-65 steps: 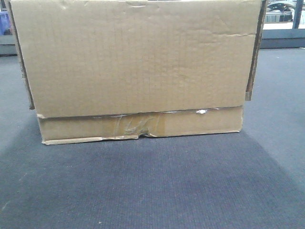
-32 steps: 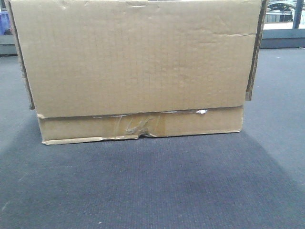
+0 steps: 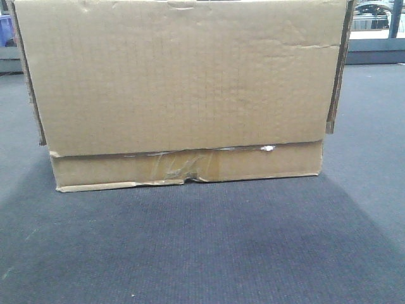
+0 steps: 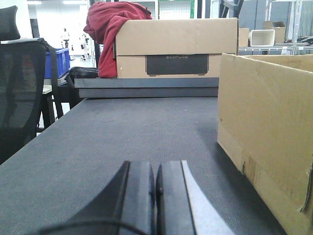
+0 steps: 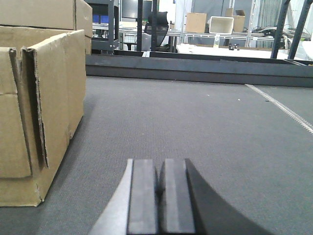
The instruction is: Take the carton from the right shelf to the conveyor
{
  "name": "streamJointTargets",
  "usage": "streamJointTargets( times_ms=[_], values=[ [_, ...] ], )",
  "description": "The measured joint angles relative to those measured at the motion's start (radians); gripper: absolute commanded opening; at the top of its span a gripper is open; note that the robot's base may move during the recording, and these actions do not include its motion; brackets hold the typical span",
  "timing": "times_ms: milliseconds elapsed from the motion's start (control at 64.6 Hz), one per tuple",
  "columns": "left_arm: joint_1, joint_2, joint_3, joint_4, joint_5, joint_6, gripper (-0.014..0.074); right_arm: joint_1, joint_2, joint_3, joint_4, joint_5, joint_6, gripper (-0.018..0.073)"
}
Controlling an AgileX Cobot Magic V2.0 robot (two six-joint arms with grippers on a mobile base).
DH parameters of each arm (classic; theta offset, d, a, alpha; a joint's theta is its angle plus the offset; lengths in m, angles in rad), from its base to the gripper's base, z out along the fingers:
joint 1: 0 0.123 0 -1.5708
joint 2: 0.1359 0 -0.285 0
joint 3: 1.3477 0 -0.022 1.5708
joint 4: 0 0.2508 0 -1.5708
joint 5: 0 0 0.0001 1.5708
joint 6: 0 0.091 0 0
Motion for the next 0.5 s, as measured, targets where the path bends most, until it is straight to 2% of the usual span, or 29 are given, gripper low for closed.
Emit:
streamJointTargets(
  times_ms=[495],
  values=[
    [0.0,0.0,0.0,0.0,0.0,0.0,0.0014,0.0,0.0,0.0,0.0,0.0,0.0,-0.007]
  ],
)
